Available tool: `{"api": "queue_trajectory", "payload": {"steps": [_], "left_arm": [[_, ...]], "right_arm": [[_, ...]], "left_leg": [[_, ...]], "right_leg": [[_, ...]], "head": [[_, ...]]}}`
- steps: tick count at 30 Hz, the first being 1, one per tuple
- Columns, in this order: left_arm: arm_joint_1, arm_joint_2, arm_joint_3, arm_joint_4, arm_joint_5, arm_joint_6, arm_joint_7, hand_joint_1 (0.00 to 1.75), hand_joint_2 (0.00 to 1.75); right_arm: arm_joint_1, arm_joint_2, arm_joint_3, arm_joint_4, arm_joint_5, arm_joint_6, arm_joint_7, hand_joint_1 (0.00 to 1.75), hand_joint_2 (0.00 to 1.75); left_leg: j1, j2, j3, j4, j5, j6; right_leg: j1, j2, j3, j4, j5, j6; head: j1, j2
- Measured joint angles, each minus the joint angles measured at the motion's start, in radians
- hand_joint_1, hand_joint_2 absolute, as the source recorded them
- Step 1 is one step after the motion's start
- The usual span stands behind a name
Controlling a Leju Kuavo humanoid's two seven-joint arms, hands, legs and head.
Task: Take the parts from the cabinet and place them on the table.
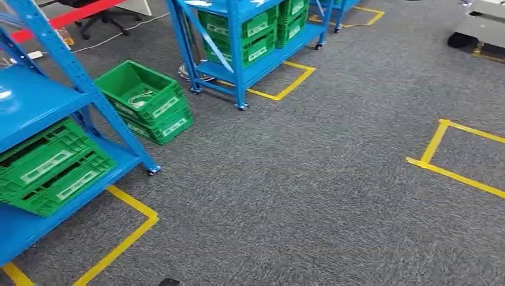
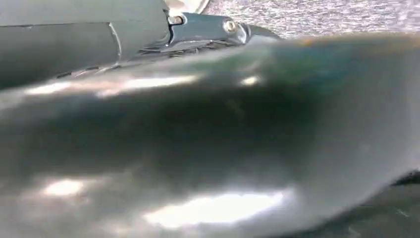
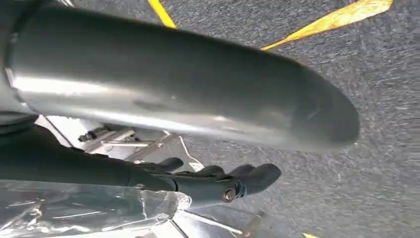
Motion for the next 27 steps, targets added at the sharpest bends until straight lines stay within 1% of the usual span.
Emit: {"api": "queue_trajectory", "payload": {"steps": [1, 2, 3, 4, 5, 6, 7, 8, 9, 10, 11, 12, 13, 14, 15, 16, 17, 18, 19, 20, 21, 22, 23, 24, 25, 26, 27], "left_arm": [[0.003, 0.000, 0.000, 0.000, 0.001, 0.000, 0.000, 0.00, 0.00], [0.001, 0.000, 0.001, 0.000, 0.002, 0.000, 0.000, 0.00, 0.00], [-0.002, -0.001, 0.000, 0.000, 0.002, 0.000, 0.000, 0.00, 0.00], [-0.003, -0.002, 0.000, 0.000, 0.002, 0.000, 0.000, 0.00, 0.00], [-0.003, -0.002, 0.000, 0.000, 0.002, 0.000, 0.000, 0.00, 0.00], [-0.001, -0.002, 0.001, 0.000, 0.003, 0.000, 0.000, 0.00, 0.00], [0.000, -0.001, 0.001, 0.000, 0.003, 0.000, 0.000, 0.00, 0.00], [0.000, -0.001, 0.001, 0.000, 0.003, 0.000, 0.000, 0.00, 0.00], [-0.001, -0.002, 0.001, 0.000, 0.003, 0.000, 0.000, 0.00, 0.00], [-0.002, -0.003, 0.001, 0.000, 0.003, 0.000, 0.000, 0.00, 0.00], [-0.004, -0.001, 0.001, 0.000, 0.003, 0.000, 0.001, 0.00, 0.00], [-0.006, -0.002, 0.001, 0.000, 0.003, 0.000, 0.002, 0.00, 0.00], [-0.004, -0.001, 0.001, 0.000, 0.003, 0.000, 0.002, 0.00, 0.00], [-0.001, -0.001, 0.001, 0.000, 0.003, 0.000, 0.002, 0.00, 0.00], [0.001, 0.000, 0.001, 0.000, 0.003, 0.000, 0.003, 0.00, 0.00], [0.003, 0.000, 0.001, 0.000, 0.003, 0.000, 0.005, 0.00, 0.00], [0.003, -0.001, 0.001, 0.000, 0.003, 0.000, 0.005, 0.00, 0.00], [0.001, -0.001, 0.001, 0.000, 0.003, 0.000, 0.005, 0.00, 0.00], [-0.002, -0.001, 0.001, 0.000, 0.003, 0.000, 0.005, 0.00, 0.00], [-0.003, -0.001, 0.001, 0.000, 0.003, 0.000, 0.005, 0.00, 0.00], [-0.002, -0.001, 0.001, 0.000, 0.003, 0.000, 0.005, 0.00, 0.00], [0.000, -0.001, 0.001, 0.000, 0.003, 0.000, 0.005, 0.00, 0.00], [0.002, -0.001, 0.001, 0.000, 0.003, 0.000, 0.005, 0.00, 0.00], [0.001, 0.000, 0.001, 0.000, 0.003, 0.000, 0.005, 0.00, 0.00], [0.000, 0.000, 0.001, 0.000, 0.003, 0.000, 0.005, 0.00, 0.00], [-0.002, 0.000, 0.001, 0.000, 0.003, 0.000, 0.005, 0.00, 0.00], [-0.007, -0.001, 0.001, 0.000, 0.003, 0.000, 0.005, 0.00, 0.00]], "right_arm": [[-0.001, 0.000, 0.000, 0.000, 0.000, 0.000, -0.001, 0.00, 0.00], [-0.001, 0.000, 0.000, 0.000, 0.000, 0.000, -0.002, 0.00, 0.00], [0.001, 0.000, 0.001, 0.002, 0.000, 0.000, -0.002, 0.00, 0.00], [0.003, 0.000, 0.001, 0.004, 0.000, 0.000, -0.002, 0.00, 0.00], [0.005, 0.000, 0.001, 0.005, 0.000, 0.000, -0.002, 0.00, 0.00], [0.005, 0.000, 0.002, 0.006, 0.000, 0.000, -0.002, 0.00, 0.00], [0.005, 0.000, 0.002, 0.007, 0.000, 0.000, -0.002, 0.00, 0.00], [0.005, 0.000, 0.003, 0.007, 0.001, 0.000, -0.003, 0.00, 0.00], [0.004, 0.000, 0.004, 0.008, 0.000, 0.000, -0.003, 0.00, 0.00], [0.004, 0.000, 0.005, 0.008, 0.001, 0.000, -0.003, 0.00, 0.00], [0.004, 0.000, 0.006, 0.012, 0.001, 0.000, -0.004, 0.00, 0.00], [0.003, 0.000, 0.007, 0.013, 0.001, 0.000, -0.004, 0.00, 0.00], [0.003, 0.000, 0.007, 0.013, 0.002, 0.000, -0.005, 0.00, 0.00], [0.004, 0.000, 0.007, 0.013, 0.002, 0.000, -0.005, 0.00, 0.00], [0.004, 0.000, 0.007, 0.013, 0.001, 0.000, -0.005, 0.00, 0.00], [0.002, 0.000, 0.008, 0.013, 0.001, 0.000, -0.005, 0.00, 0.00], [0.002, 0.000, 0.008, 0.013, 0.001, 0.000, -0.005, 0.00, 0.00], [0.002, 0.000, 0.008, 0.013, 0.001, 0.000, -0.007, 0.00, 0.00], [0.005, 0.000, 0.008, 0.013, 0.000, 0.000, -0.007, 0.00, 0.00], [0.007, 0.000, 0.008, 0.014, 0.000, 0.000, -0.007, 0.00, 0.00], [0.008, 0.000, 0.008, 0.014, 0.000, 0.000, -0.006, 0.00, 0.00], [0.007, 0.000, 0.008, 0.015, -0.001, 0.000, -0.007, 0.00, 0.00], [0.004, 0.000, 0.008, 0.015, 0.000, 0.000, -0.007, 0.00, 0.00], [0.003, 0.000, 0.008, 0.015, 0.000, 0.000, -0.007, 0.00, 0.00], [0.002, 0.000, 0.008, 0.015, 0.000, 0.000, -0.007, 0.00, 0.00], [0.002, 0.000, 0.008, 0.015, -0.001, 0.000, -0.008, 0.00, 0.00], [0.003, 0.000, 0.008, 0.015, -0.001, 0.000, -0.010, 0.00, 0.00]], "left_leg": [[0.006, -0.009, 0.002, -0.002, 0.002, 0.004], [0.008, -0.019, 0.002, -0.002, 0.003, 0.009], [0.009, -0.032, 0.000, -0.002, 0.004, 0.013], [0.010, -0.044, -0.001, -0.002, 0.003, 0.015], [0.010, -0.058, 0.000, -0.001, 0.003, 0.015], [0.010, -0.070, 0.000, -0.001, 0.003, 0.015], [0.011, -0.084, 0.001, -0.001, 0.004, 0.015], [0.012, -0.099, 0.003, -0.001, 0.005, 0.013], [0.014, -0.112, 0.004, 0.000, 0.004, 0.009], [0.016, -0.124, 0.004, 0.002, 0.004, 0.003], [0.009, -0.135, -0.003, 0.012, 0.001, -0.005], [0.012, -0.148, -0.009, 0.012, 0.005, -0.012], [0.014, -0.154, -0.013, 0.010, 0.009, -0.018], [0.019, -0.164, -0.016, 0.006, 0.014, -0.025], [0.019, -0.174, -0.019, 0.007, 0.015, -0.029], [0.018, -0.149, -0.021, 0.016, 0.005, -0.031], [0.012, -0.095, -0.041, 0.055, -0.026, -0.035], [0.013, -0.073, -0.076, 0.128, -0.067, -0.039], [0.013, -0.060, -0.115, 0.210, -0.106, -0.041], [0.014, -0.052, -0.152, 0.288, -0.134, -0.042], [0.014, -0.050, -0.170, 0.326, -0.139, -0.042], [0.013, -0.050, -0.162, 0.315, -0.119, -0.041], [0.013, -0.049, -0.137, 0.266, -0.084, -0.037], [0.011, -0.039, -0.090, 0.180, -0.037, -0.030], [0.005, -0.003, -0.044, 0.096, -0.001, -0.021], [-0.004, 0.051, -0.012, 0.044, 0.007, -0.013], [-0.006, 0.046, -0.003, 0.009, -0.008, -0.012]], "right_leg": [[-0.004, 0.040, -0.009, 0.017, -0.014, 0.008], [-0.006, 0.086, -0.028, 0.063, -0.042, 0.013], [-0.009, 0.110, -0.069, 0.149, -0.084, 0.016], [-0.010, 0.120, -0.112, 0.236, -0.118, 0.019], [-0.010, 0.124, -0.144, 0.296, -0.134, 0.021], [-0.011, 0.125, -0.157, 0.311, -0.127, 0.021], [-0.012, 0.126, -0.150, 0.283, -0.099, 0.021], [-0.014, 0.129, -0.120, 0.216, -0.054, 0.022], [-0.017, 0.140, -0.081, 0.133, -0.010, 0.024], [-0.025, 0.178, -0.046, 0.059, 0.023, 0.029], [-0.032, 0.227, -0.029, 0.016, 0.011, 0.030], [-0.032, 0.220, -0.024, 0.018, 0.010, 0.014], [-0.027, 0.210, -0.025, 0.019, 0.010, 0.008], [-0.023, 0.203, -0.027, 0.022, 0.011, 0.000], [-0.025, 0.190, -0.027, 0.018, 0.015, -0.008], [-0.028, 0.175, -0.024, 0.014, 0.018, -0.014], [-0.027, 0.168, -0.024, 0.012, 0.019, -0.021], [-0.024, 0.153, -0.025, 0.012, 0.018, -0.025], [-0.021, 0.137, -0.025, 0.012, 0.017, -0.028], [-0.019, 0.119, -0.025, 0.012, 0.015, -0.030], [-0.017, 0.104, -0.025, 0.012, 0.014, -0.032], [-0.016, 0.092, -0.024, 0.012, 0.013, -0.033], [-0.015, 0.081, -0.022, 0.012, 0.012, -0.032], [-0.014, 0.069, -0.019, 0.012, 0.010, -0.031], [-0.013, 0.059, -0.015, 0.012, 0.008, -0.030], [-0.007, 0.051, -0.014, 0.013, 0.004, -0.024], [-0.002, 0.042, -0.016, 0.020, -0.002, -0.019]], "head": [[0.003, 0.000], [0.011, 0.000], [0.014, 0.000], [0.016, 0.000], [0.016, 0.000], [0.016, 0.000], [0.016, 0.000], [0.016, 0.000], [0.016, 0.000], [0.017, 0.000], [0.018, 0.000], [0.012, 0.000], [0.015, 0.000], [0.014, 0.000], [0.014, 0.000], [0.013, 0.000], [0.004, 0.000], [0.001, 0.000], [0.001, 0.000], [0.001, 0.000], [0.002, 0.000], [0.001, 0.000], [0.001, 0.000], [0.001, 0.000], [0.001, 0.000], [0.000, 0.000], [-0.003, 0.000]]}}
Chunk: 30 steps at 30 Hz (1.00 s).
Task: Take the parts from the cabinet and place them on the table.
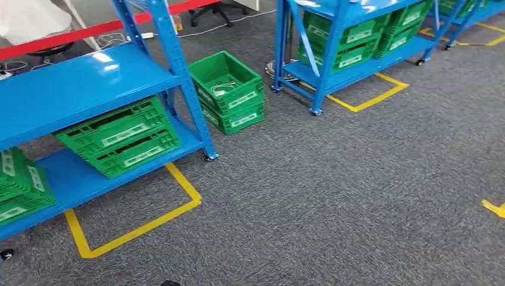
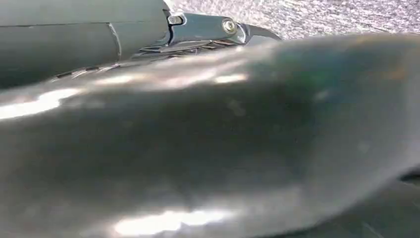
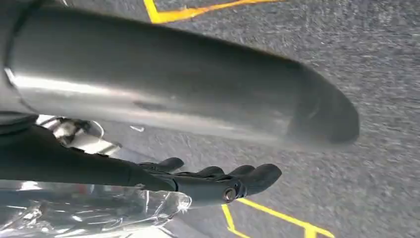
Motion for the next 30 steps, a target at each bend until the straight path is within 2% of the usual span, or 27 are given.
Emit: {"api": "queue_trajectory", "payload": {"steps": [1, 3, 4, 5, 6, 7, 8, 9, 10, 11, 12, 13, 14, 15, 18, 19, 20, 21, 23, 24, 25, 26, 27, 28, 29, 30], "left_arm": [[-0.001, 0.000, 0.000, 0.000, 0.000, 0.000, 0.000, 0.00, 0.00], [0.005, 0.000, 0.000, 0.000, 0.001, 0.000, 0.000, 0.00, 0.00], [0.008, -0.001, 0.000, 0.000, 0.003, 0.000, 0.000, 0.00, 0.00], [0.009, -0.001, 0.001, 0.000, 0.003, 0.000, 0.000, 0.00, 0.00], [0.005, -0.001, 0.001, 0.000, 0.003, 0.000, 0.000, 0.00, 0.00], [0.004, -0.003, 0.001, 0.000, 0.003, 0.000, 0.000, 0.00, 0.00], [0.003, -0.003, 0.001, 0.000, 0.003, 0.000, 0.000, 0.00, 0.00], [0.005, -0.003, 0.001, 0.000, 0.003, -0.001, 0.000, 0.00, 0.00], [0.006, -0.003, 0.002, 0.000, 0.006, 0.000, 0.000, 0.00, 0.00], [0.007, -0.003, 0.002, 0.000, 0.006, 0.000, 0.000, 0.00, 0.00], [0.007, -0.003, 0.002, 0.000, 0.006, -0.001, 0.000, 0.00, 0.00], [0.006, -0.004, 0.002, 0.000, 0.006, -0.001, 0.000, 0.00, 0.00], [0.005, -0.003, 0.002, 0.000, 0.006, -0.001, 0.000, 0.00, 0.00], [0.003, -0.002, 0.003, 0.000, 0.006, -0.001, 0.000, 0.00, 0.00], [0.011, -0.002, 0.003, 0.000, 0.005, -0.001, 0.000, 0.00, 0.00], [0.012, 0.000, 0.003, 0.000, 0.005, -0.001, 0.000, 0.00, 0.00], [0.012, -0.002, 0.003, 0.000, 0.005, 0.000, 0.000, 0.00, 0.00], [0.010, -0.002, 0.003, 0.000, 0.005, 0.000, 0.000, 0.00, 0.00], [0.004, -0.002, 0.003, 0.000, 0.004, 0.000, -0.002, 0.00, 0.00], [0.005, -0.002, 0.003, 0.000, 0.002, 0.000, -0.002, 0.00, 0.00], [0.006, -0.002, 0.003, 0.000, 0.002, 0.000, -0.002, 0.00, 0.00], [0.008, -0.002, 0.003, 0.000, 0.002, 0.000, -0.002, 0.00, 0.00], [0.009, -0.001, 0.003, 0.000, 0.002, 0.000, -0.002, 0.00, 0.00], [0.008, -0.001, 0.003, 0.000, 0.001, 0.000, -0.002, 0.00, 0.00], [0.007, -0.001, 0.003, 0.000, 0.001, 0.000, -0.002, 0.00, 0.00], [0.004, -0.001, 0.003, 0.000, 0.000, 0.000, -0.002, 0.00, 0.00]], "right_arm": [[0.000, 0.000, 0.000, 0.000, -0.001, 0.000, -0.002, 0.00, 0.00], [-0.003, 0.000, 0.000, 0.000, -0.001, -0.001, -0.005, 0.00, 0.00], [-0.005, 0.000, 0.000, 0.000, -0.001, -0.001, -0.006, 0.00, 0.00], [-0.005, 0.000, 0.000, 0.000, 0.000, -0.002, -0.008, 0.00, 0.00], [-0.004, 0.000, 0.000, 0.001, 0.001, -0.002, -0.008, 0.00, 0.00], [-0.003, 0.000, 0.000, 0.002, 0.001, -0.002, -0.008, 0.00, 0.00], [-0.001, 0.000, 0.000, 0.003, 0.001, -0.002, -0.008, 0.00, 0.00], [0.000, 0.000, 0.000, 0.004, 0.001, -0.002, -0.008, 0.00, 0.00], [0.001, 0.000, 0.000, 0.004, 0.001, -0.002, -0.008, 0.00, 0.00], [0.000, 0.000, 0.000, 0.004, 0.002, -0.002, -0.008, 0.00, 0.00], [-0.001, 0.000, 0.000, 0.004, 0.002, -0.002, -0.008, 0.00, 0.00], [-0.002, 0.000, 0.001, 0.004, 0.003, -0.002, -0.008, 0.00, 0.00], [-0.002, 0.000, 0.001, 0.005, 0.004, -0.002, -0.008, 0.00, 0.00], [-0.002, 0.002, 0.002, 0.006, 0.004, -0.001, -0.008, 0.00, 0.00], [-0.003, 0.002, 0.005, 0.007, 0.005, -0.001, -0.008, 0.00, 0.00], [-0.002, 0.002, 0.006, 0.007, 0.006, -0.001, -0.008, 0.00, 0.00], [-0.003, 0.002, 0.006, 0.007, 0.006, -0.001, -0.008, 0.00, 0.00], [-0.003, 0.002, 0.006, 0.007, 0.007, -0.001, -0.008, 0.00, 0.00], [0.001, 0.002, 0.006, 0.007, 0.006, -0.001, -0.008, 0.00, 0.00], [0.001, 0.002, 0.006, 0.007, 0.006, -0.001, -0.008, 0.00, 0.00], [0.000, 0.002, 0.006, 0.007, 0.006, -0.002, -0.009, 0.00, 0.00], [-0.001, 0.002, 0.006, 0.007, 0.006, -0.002, -0.010, 0.00, 0.00], [-0.002, 0.002, 0.006, 0.007, 0.006, -0.002, -0.011, 0.00, 0.00], [-0.003, 0.002, 0.006, 0.007, 0.006, -0.002, -0.011, 0.00, 0.00], [-0.004, 0.002, 0.006, 0.007, 0.006, -0.002, -0.011, 0.00, 0.00], [-0.003, 0.002, 0.006, 0.007, 0.006, -0.002, -0.013, 0.00, 0.00]], "left_leg": [[0.001, -0.008, -0.005, 0.006, 0.003, 0.001], [0.001, -0.034, -0.008, 0.001, 0.005, 0.007], [0.011, -0.047, -0.001, -0.005, 0.011, 0.013], [0.013, -0.055, -0.001, -0.006, 0.011, 0.016], [0.015, -0.068, -0.002, -0.006, 0.011, 0.022], [0.015, -0.080, -0.002, -0.006, 0.012, 0.024], [0.016, -0.095, -0.002, -0.005, 0.012, 0.024], [0.016, -0.107, -0.002, -0.005, 0.012, 0.024], [0.017, -0.121, -0.001, -0.005, 0.012, 0.024], [0.018, -0.135, 0.001, -0.005, 0.012, 0.023], [0.021, -0.150, 0.002, -0.003, 0.012, 0.020], [0.024, -0.164, 0.003, -0.001, 0.011, 0.013], [0.024, -0.174, 0.000, 0.004, 0.010, 0.004], [0.020, -0.188, -0.009, 0.017, 0.006, -0.004], [0.028, -0.212, -0.016, 0.003, 0.022, -0.024], [0.027, -0.206, -0.018, 0.015, 0.016, -0.026], [0.020, -0.151, -0.028, 0.040, 0.000, -0.031], [0.020, -0.121, -0.054, 0.092, -0.035, -0.034], [0.021, -0.100, -0.128, 0.247, -0.114, -0.038], [0.021, -0.097, -0.152, 0.298, -0.131, -0.038], [0.021, -0.097, -0.154, 0.307, -0.123, -0.036], [0.020, -0.096, -0.139, 0.279, -0.096, -0.033], [0.020, -0.092, -0.107, 0.218, -0.059, -0.029], [0.018, -0.076, -0.062, 0.135, -0.017, -0.023], [0.011, -0.026, -0.019, 0.059, 0.010, -0.013], [0.000, 0.009, 0.000, 0.016, -0.001, -0.012]], "right_leg": [[0.001, -0.013, 0.001, -0.003, 0.001, 0.003], [0.002, -0.038, 0.009, -0.008, -0.002, 0.010], [-0.003, -0.024, 0.002, -0.002, -0.011, 0.018], [-0.003, 0.027, -0.007, 0.029, -0.032, 0.024], [-0.007, 0.057, -0.038, 0.097, -0.069, 0.028], [-0.009, 0.073, -0.076, 0.177, -0.104, 0.031], [-0.009, 0.081, -0.117, 0.256, -0.132, 0.034], [-0.010, 0.083, -0.143, 0.298, -0.137, 0.036], [-0.011, 0.083, -0.147, 0.292, -0.116, 0.037], [-0.014, 0.084, -0.130, 0.246, -0.078, 0.039], [-0.017, 0.089, -0.093, 0.164, -0.029, 0.041], [-0.023, 0.108, -0.053, 0.079, 0.012, 0.045], [-0.033, 0.157, -0.029, 0.027, 0.016, 0.051], [-0.035, 0.177, -0.021, 0.006, 0.007, 0.042], [-0.026, 0.150, -0.019, 0.013, 0.013, 0.018], [-0.031, 0.136, -0.018, 0.006, 0.018, 0.010], [-0.030, 0.129, -0.016, 0.006, 0.018, 0.007], [-0.028, 0.116, -0.015, 0.004, 0.018, 0.001], [-0.024, 0.083, -0.017, 0.004, 0.016, -0.006], [-0.023, 0.069, -0.018, 0.004, 0.015, -0.007], [-0.022, 0.057, -0.017, 0.004, 0.014, -0.009], [-0.021, 0.045, -0.016, 0.005, 0.013, -0.009], [-0.020, 0.034, -0.014, 0.004, 0.013, -0.008], [-0.019, 0.023, -0.011, 0.004, 0.011, -0.006], [-0.018, 0.014, -0.007, 0.004, 0.008, -0.003], [-0.008, 0.004, -0.006, 0.008, 0.002, 0.005]], "head": [[0.007, 0.000], [0.005, 0.000], [0.004, 0.000], [0.011, 0.000], [0.014, 0.000], [0.017, 0.000], [0.019, 0.000], [0.019, 0.000], [0.019, 0.000], [0.019, 0.000], [0.018, 0.000], [0.019, 0.000], [0.020, 0.000], [0.021, 0.000], [0.020, 0.000], [0.021, 0.000], [0.013, 0.000], [0.003, 0.000], [0.003, 0.000], [0.003, 0.000], [0.003, 0.000], [0.002, 0.000], [0.002, 0.000], [0.002, 0.000], [0.002, 0.000], [0.002, 0.000]]}}
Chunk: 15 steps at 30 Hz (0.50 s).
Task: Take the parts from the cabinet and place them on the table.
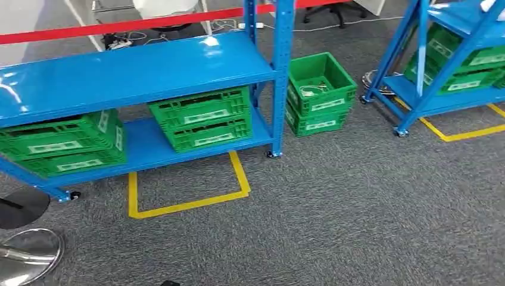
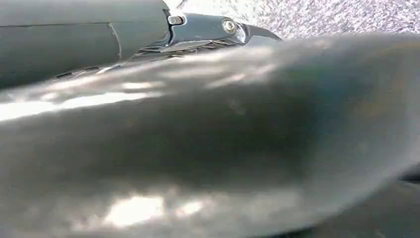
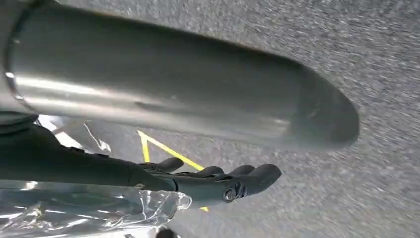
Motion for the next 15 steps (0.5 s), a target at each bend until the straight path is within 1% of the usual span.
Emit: {"api": "queue_trajectory", "payload": {"steps": [1, 3, 4, 5, 6, 7, 8, 9, 10, 11, 12, 13, 14, 15], "left_arm": [[-0.004, -0.001, 0.000, 0.000, -0.001, 0.000, 0.000, 0.00, 0.00], [0.002, -0.001, 0.000, 0.000, -0.001, 0.000, 0.000, 0.00, 0.00], [0.003, -0.001, 0.000, 0.000, -0.001, 0.000, 0.000, 0.00, 0.00], [0.005, -0.002, 0.000, 0.000, -0.001, 0.000, 0.000, 0.00, 0.00], [0.003, -0.002, 0.000, 0.000, -0.001, 0.000, 0.000, 0.00, 0.00], [0.001, -0.002, 0.000, 0.000, -0.001, 0.000, 0.000, 0.00, 0.00], [0.000, -0.003, 0.000, 0.000, -0.001, 0.000, 0.000, 0.00, 0.00], [0.001, -0.003, 0.000, 0.000, -0.001, 0.000, 0.000, 0.00, 0.00], [0.002, -0.003, 0.000, 0.000, -0.001, 0.000, 0.000, 0.00, 0.00], [0.003, -0.002, 0.000, 0.000, -0.001, 0.000, 0.000, 0.00, 0.00], [0.004, -0.002, 0.000, 0.000, -0.001, 0.000, 0.000, 0.00, 0.00], [0.003, -0.004, 0.000, 0.000, -0.001, 0.000, 0.000, 0.00, 0.00], [0.003, -0.004, 0.000, 0.000, -0.001, 0.000, 0.000, 0.00, 0.00], [0.002, -0.003, 0.000, 0.000, -0.001, 0.001, 0.000, 0.00, 0.00]], "right_arm": [[0.001, 0.000, 0.000, 0.000, 0.000, 0.000, 0.000, 0.00, 0.00], [-0.001, 0.000, 0.000, 0.000, -0.001, 0.000, -0.001, 0.00, 0.00], [-0.004, 0.000, 0.000, 0.000, -0.001, 0.000, -0.001, 0.00, 0.00], [-0.005, 0.000, 0.000, 0.000, -0.001, 0.000, -0.001, 0.00, 0.00], [-0.006, 0.000, 0.000, 0.000, -0.001, 0.000, -0.001, 0.00, 0.00], [-0.004, 0.000, 0.000, 0.000, -0.001, 0.000, -0.001, 0.00, 0.00], [-0.001, 0.000, 0.000, 0.000, -0.002, 0.000, -0.001, 0.00, 0.00], [0.001, 0.000, 0.000, 0.000, -0.002, 0.000, -0.001, 0.00, 0.00], [0.003, 0.000, 0.000, 0.000, -0.003, 0.000, 0.000, 0.00, 0.00], [0.005, 0.000, 0.000, 0.000, -0.003, 0.000, 0.002, 0.00, 0.00], [0.004, 0.000, 0.000, 0.000, -0.003, 0.000, 0.002, 0.00, 0.00], [0.004, 0.000, 0.000, 0.000, -0.003, 0.000, 0.002, 0.00, 0.00], [0.003, 0.000, 0.000, 0.000, -0.003, 0.000, 0.002, 0.00, 0.00], [0.003, 0.000, 0.000, 0.001, -0.003, 0.000, 0.002, 0.00, 0.00]], "left_leg": [[0.004, -0.014, -0.003, -0.003, -0.001, 0.006], [0.001, -0.036, -0.007, -0.005, 0.001, 0.011], [0.007, -0.050, -0.003, -0.015, 0.005, 0.019], [0.012, -0.061, 0.001, -0.019, 0.009, 0.022], [0.015, -0.069, 0.000, -0.019, 0.009, 0.028], [0.016, -0.083, 0.000, -0.019, 0.011, 0.033], [0.017, -0.096, -0.001, -0.018, 0.010, 0.035], [0.016, -0.109, 0.000, -0.018, 0.010, 0.036], [0.016, -0.123, 0.001, -0.018, 0.010, 0.036], [0.017, -0.138, 0.002, -0.017, 0.010, 0.036], [0.018, -0.154, 0.004, -0.017, 0.010, 0.035], [0.020, -0.168, 0.006, -0.017, 0.010, 0.032], [0.021, -0.181, 0.007, -0.015, 0.008, 0.027], [0.016, -0.190, 0.003, -0.009, 0.007, 0.018]], "right_leg": [[0.001, -0.009, -0.001, -0.002, -0.001, 0.005], [0.001, -0.034, 0.009, -0.012, 0.000, 0.011], [0.003, -0.045, 0.015, -0.012, -0.004, 0.018], [-0.001, 0.000, 0.005, 0.003, -0.016, 0.027], [-0.003, 0.043, -0.014, 0.047, -0.045, 0.029], [-0.004, 0.064, -0.049, 0.125, -0.084, 0.032], [-0.004, 0.075, -0.091, 0.209, -0.119, 0.034], [-0.004, 0.079, -0.125, 0.272, -0.138, 0.036], [-0.004, 0.080, -0.143, 0.296, -0.132, 0.036], [-0.005, 0.080, -0.138, 0.270, -0.101, 0.037], [-0.007, 0.083, -0.111, 0.205, -0.054, 0.037], [-0.010, 0.093, -0.071, 0.115, -0.004, 0.037], [-0.015, 0.119, -0.034, 0.038, 0.030, 0.038], [-0.020, 0.168, -0.022, 0.003, 0.019, 0.037]], "head": [[0.001, 0.000], [0.003, 0.000], [0.001, 0.000], [0.005, 0.000], [0.011, 0.000], [0.016, 0.000], [0.016, 0.000], [0.016, 0.000], [0.016, 0.000], [0.016, 0.000], [0.017, 0.000], [0.016, 0.000], [0.018, 0.000], [0.019, 0.000]]}}
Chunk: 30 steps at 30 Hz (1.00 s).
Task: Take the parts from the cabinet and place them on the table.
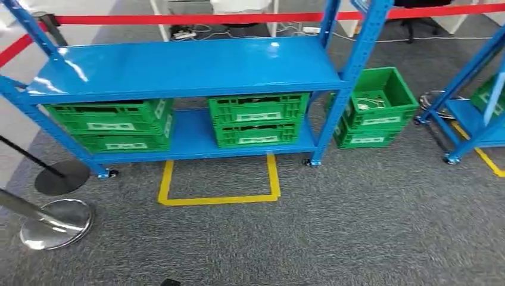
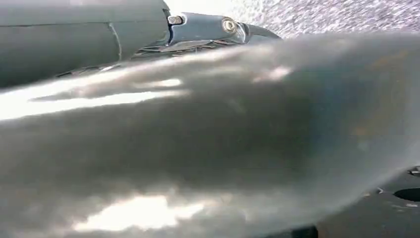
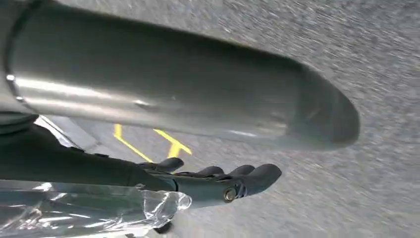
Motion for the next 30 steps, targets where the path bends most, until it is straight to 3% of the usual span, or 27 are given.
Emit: {"api": "queue_trajectory", "payload": {"steps": [4, 5, 6, 7, 9, 10, 11, 12, 14, 15, 16, 19, 20, 21, 22, 24, 25, 26, 27, 28, 29, 30], "left_arm": [[0.006, 0.001, 0.000, 0.000, 0.000, 0.002, 0.000, 0.00, 0.00], [0.007, 0.001, 0.000, 0.000, 0.000, 0.002, 0.000, 0.00, 0.00], [0.006, 0.000, 0.000, 0.000, 0.000, 0.003, -0.001, 0.00, 0.00], [0.003, 0.000, 0.000, 0.000, 0.000, 0.003, -0.003, 0.00, 0.00], [-0.001, 0.000, 0.000, 0.000, 0.000, 0.003, -0.004, 0.00, 0.00], [0.000, 0.001, 0.000, 0.000, 0.000, 0.003, -0.005, 0.00, 0.00], [0.002, 0.001, 0.000, 0.000, 0.000, 0.002, -0.006, 0.00, 0.00], [0.003, 0.001, 0.000, 0.000, 0.001, 0.002, -0.011, 0.00, 0.00], [0.003, 0.001, 0.002, 0.000, 0.009, 0.002, -0.033, 0.00, 0.00], [0.002, 0.001, 0.003, 0.000, 0.010, 0.002, -0.039, 0.00, 0.00], [0.000, 0.000, 0.003, 0.000, 0.010, 0.002, -0.041, 0.00, 0.00], [0.004, 0.001, 0.006, 0.000, 0.011, 0.002, -0.042, 0.00, 0.00], [0.004, 0.000, 0.008, 0.000, 0.012, 0.001, -0.042, 0.00, 0.00], [0.004, 0.000, 0.010, 0.000, 0.012, 0.002, -0.042, 0.00, 0.00], [0.001, 0.000, 0.010, 0.000, 0.012, 0.002, -0.044, 0.00, 0.00], [0.001, -0.001, 0.010, 0.000, 0.013, 0.008, -0.053, 0.00, 0.00], [0.001, -0.001, 0.011, 0.000, 0.019, 0.014, -0.058, 0.00, 0.00], [0.001, -0.001, 0.013, 0.000, 0.023, 0.019, -0.060, 0.00, 0.00], [0.001, -0.001, 0.014, 0.000, 0.024, 0.022, -0.060, 0.00, 0.00], [0.001, -0.001, 0.015, 0.000, 0.024, 0.023, -0.060, 0.00, 1.75], [0.001, -0.002, 0.016, 0.000, 0.024, 0.026, -0.060, 0.00, 1.75], [0.001, -0.002, 0.017, 0.000, 0.024, 0.028, -0.060, 0.00, 1.75]], "right_arm": [[-0.001, 0.000, 0.000, 0.000, -0.002, 0.000, 0.000, 0.00, 0.00], [-0.001, 0.001, 0.000, 0.000, -0.001, 0.000, -0.001, 0.00, 0.00], [-0.001, 0.000, 0.000, 0.000, -0.001, 0.000, -0.001, 0.00, 0.00], [-0.001, 0.000, 0.000, 0.000, -0.001, 0.000, -0.002, 0.00, 0.00], [0.003, 0.000, 0.000, 0.000, -0.002, 0.000, -0.003, 0.00, 0.00], [0.003, 0.000, 0.000, 0.000, -0.002, 0.000, -0.003, 0.00, 0.00], [0.002, 0.000, 0.000, 0.000, -0.002, 0.000, -0.005, 0.00, 0.00], [0.001, 0.000, 0.000, 0.000, -0.005, 0.000, -0.012, 0.00, 0.00], [-0.001, 0.000, -0.001, 0.000, -0.019, 0.000, -0.031, 0.00, 0.00], [-0.001, 0.000, -0.001, 0.000, -0.022, 0.000, -0.036, 0.00, 0.00], [-0.001, 0.000, -0.001, 0.000, -0.024, 0.000, -0.039, 0.00, 0.00], [-0.001, 0.000, -0.002, 0.000, -0.026, 0.000, -0.040, 0.00, 0.00], [-0.001, 0.000, -0.002, 0.000, -0.026, 0.000, -0.040, 0.00, 0.00], [-0.001, 0.000, -0.002, 0.000, -0.026, 0.000, -0.041, 0.00, 0.00], [0.000, 0.000, -0.002, 0.000, -0.026, 0.000, -0.042, 0.00, 0.00], [0.001, 0.000, -0.002, 0.000, -0.035, 0.000, -0.027, 0.00, 0.00], [0.002, 0.000, -0.003, 0.000, -0.041, 0.002, -0.019, 0.00, 0.00], [0.001, 0.000, -0.006, 0.000, -0.047, 0.005, -0.014, 0.00, 0.00], [0.000, 0.001, -0.009, 0.000, -0.055, 0.007, -0.010, 0.00, 0.00], [0.000, 0.001, -0.013, 0.000, -0.062, 0.007, -0.008, 0.00, 1.75], [-0.001, 0.001, -0.018, 0.000, -0.068, 0.007, -0.008, 0.00, 1.75], [-0.003, 0.002, -0.021, 0.000, -0.073, 0.008, -0.008, 0.00, 1.75]], "left_leg": [[0.009, -0.036, -0.015, -0.004, 0.011, -0.025], [0.008, -0.013, -0.015, 0.004, 0.003, -0.028], [0.003, 0.042, -0.032, 0.037, -0.023, -0.034], [0.004, 0.064, -0.063, 0.100, -0.058, -0.039], [0.006, 0.083, -0.139, 0.251, -0.122, -0.044], [0.007, 0.085, -0.161, 0.293, -0.129, -0.045], [0.008, 0.086, -0.157, 0.286, -0.110, -0.045], [0.008, 0.086, -0.135, 0.240, -0.073, -0.044], [0.009, 0.096, -0.055, 0.089, 0.004, -0.040], [0.008, 0.117, -0.017, 0.026, 0.015, -0.036], [0.006, 0.113, -0.008, -0.005, 0.001, -0.029], [0.002, 0.107, -0.011, -0.001, 0.000, -0.014], [0.011, 0.103, -0.005, -0.009, 0.005, -0.006], [0.011, 0.102, -0.004, -0.009, 0.004, -0.002], [0.011, 0.100, -0.004, -0.009, 0.004, 0.006], [0.009, 0.095, -0.004, -0.009, 0.002, 0.010], [0.009, 0.092, -0.003, -0.008, 0.002, 0.010], [0.009, 0.089, -0.002, -0.008, 0.001, 0.010], [0.009, 0.084, 0.000, -0.008, 0.001, 0.010], [0.009, 0.080, 0.004, -0.008, 0.000, 0.008], [0.010, 0.078, 0.008, -0.007, -0.003, 0.004], [0.010, 0.076, 0.008, -0.006, -0.006, -0.002]], "right_leg": [[0.003, -0.028, 0.010, -0.011, 0.002, -0.027], [0.000, -0.043, 0.013, -0.016, 0.005, -0.032], [0.000, -0.049, 0.016, -0.018, 0.005, -0.038], [0.001, -0.062, 0.016, -0.018, 0.005, -0.041], [0.003, -0.092, 0.015, -0.018, 0.002, -0.045], [0.003, -0.104, 0.015, -0.018, 0.001, -0.046], [0.003, -0.113, 0.016, -0.018, 0.000, -0.046], [0.003, -0.118, 0.017, -0.018, -0.001, -0.044], [0.002, -0.127, 0.022, -0.018, -0.004, -0.039], [0.006, -0.130, 0.023, -0.017, -0.007, -0.034], [0.013, -0.131, 0.021, -0.010, -0.012, -0.026], [0.011, -0.139, 0.028, -0.023, -0.008, -0.011], [0.008, -0.135, 0.022, -0.019, -0.014, -0.004], [0.008, -0.114, 0.013, 0.005, -0.032, 0.001], [0.009, -0.101, -0.014, 0.068, -0.070, 0.002], [0.010, -0.090, -0.094, 0.229, -0.138, 0.004], [0.009, -0.089, -0.123, 0.279, -0.148, 0.004], [0.009, -0.089, -0.132, 0.285, -0.135, 0.004], [0.009, -0.089, -0.119, 0.248, -0.099, 0.003], [0.008, -0.089, -0.084, 0.168, -0.047, 0.001], [0.007, -0.087, -0.041, 0.077, 0.001, 0.000], [0.006, -0.080, -0.016, 0.015, 0.017, 0.000]], "head": [[-0.001, 0.000], [-0.001, 0.000], [-0.014, 0.000], [-0.016, 0.000], [-0.017, 0.000], [-0.017, 0.000], [-0.017, 0.000], [-0.017, 0.000], [-0.017, 0.000], [-0.018, 0.000], [-0.019, 0.000], [-0.014, 0.000], [-0.016, 0.000], [-0.011, 0.000], [-0.006, 0.000], [-0.003, 0.000], [-0.003, 0.000], [-0.004, 0.000], [-0.003, 0.000], [-0.004, 0.000], [-0.003, 0.000], [-0.002, 0.000]]}}
